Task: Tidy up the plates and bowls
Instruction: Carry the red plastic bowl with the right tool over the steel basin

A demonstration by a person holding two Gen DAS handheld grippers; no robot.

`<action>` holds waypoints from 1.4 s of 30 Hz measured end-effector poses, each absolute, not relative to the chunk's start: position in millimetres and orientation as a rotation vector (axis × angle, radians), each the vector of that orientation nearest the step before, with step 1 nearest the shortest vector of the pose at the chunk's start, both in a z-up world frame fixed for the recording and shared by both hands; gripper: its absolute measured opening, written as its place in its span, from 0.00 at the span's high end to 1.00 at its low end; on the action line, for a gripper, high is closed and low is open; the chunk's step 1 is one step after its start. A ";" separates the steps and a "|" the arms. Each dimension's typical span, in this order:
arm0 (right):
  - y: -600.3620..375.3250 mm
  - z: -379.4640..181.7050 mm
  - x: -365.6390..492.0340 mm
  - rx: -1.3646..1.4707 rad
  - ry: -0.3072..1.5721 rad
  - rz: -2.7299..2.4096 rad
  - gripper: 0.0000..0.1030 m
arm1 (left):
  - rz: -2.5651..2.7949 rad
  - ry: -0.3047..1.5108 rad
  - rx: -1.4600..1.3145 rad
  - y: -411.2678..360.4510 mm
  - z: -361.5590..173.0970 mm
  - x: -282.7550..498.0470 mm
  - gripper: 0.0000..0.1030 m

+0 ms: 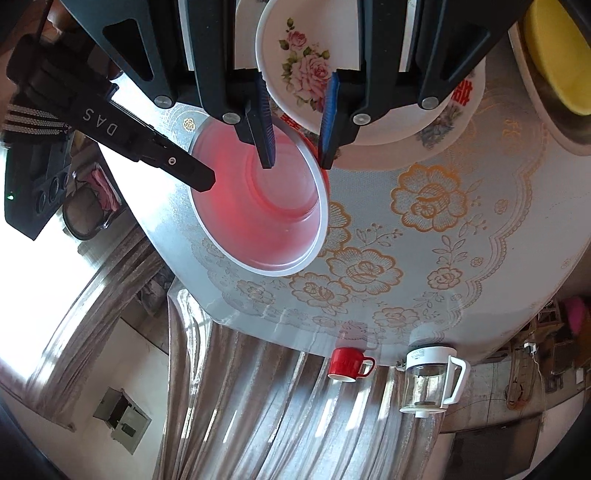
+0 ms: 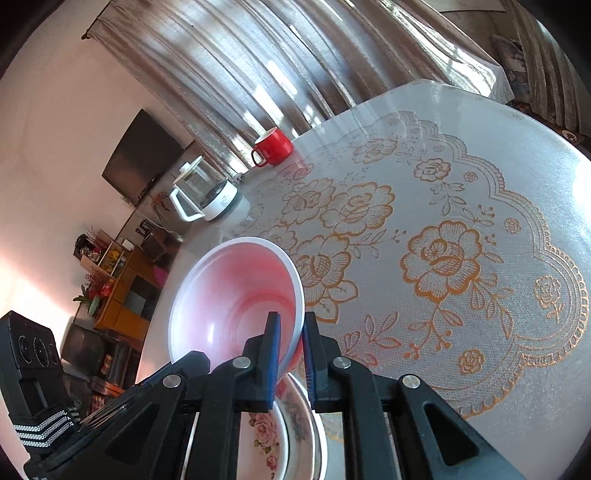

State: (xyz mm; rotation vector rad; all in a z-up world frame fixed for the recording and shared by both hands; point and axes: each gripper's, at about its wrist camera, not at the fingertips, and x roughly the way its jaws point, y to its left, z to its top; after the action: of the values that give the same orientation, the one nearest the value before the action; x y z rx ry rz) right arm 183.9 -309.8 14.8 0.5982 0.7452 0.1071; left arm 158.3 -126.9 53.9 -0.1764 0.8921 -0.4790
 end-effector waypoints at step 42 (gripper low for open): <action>-86.0 11.8 169.5 0.336 0.901 0.557 0.89 | -0.157 0.810 -0.426 101.0 39.7 62.9 0.77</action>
State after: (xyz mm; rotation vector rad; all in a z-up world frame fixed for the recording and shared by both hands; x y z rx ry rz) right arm 169.5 -86.0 11.8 0.3361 0.9006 0.5569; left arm 62.9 101.0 39.7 -0.4264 0.8097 -0.1567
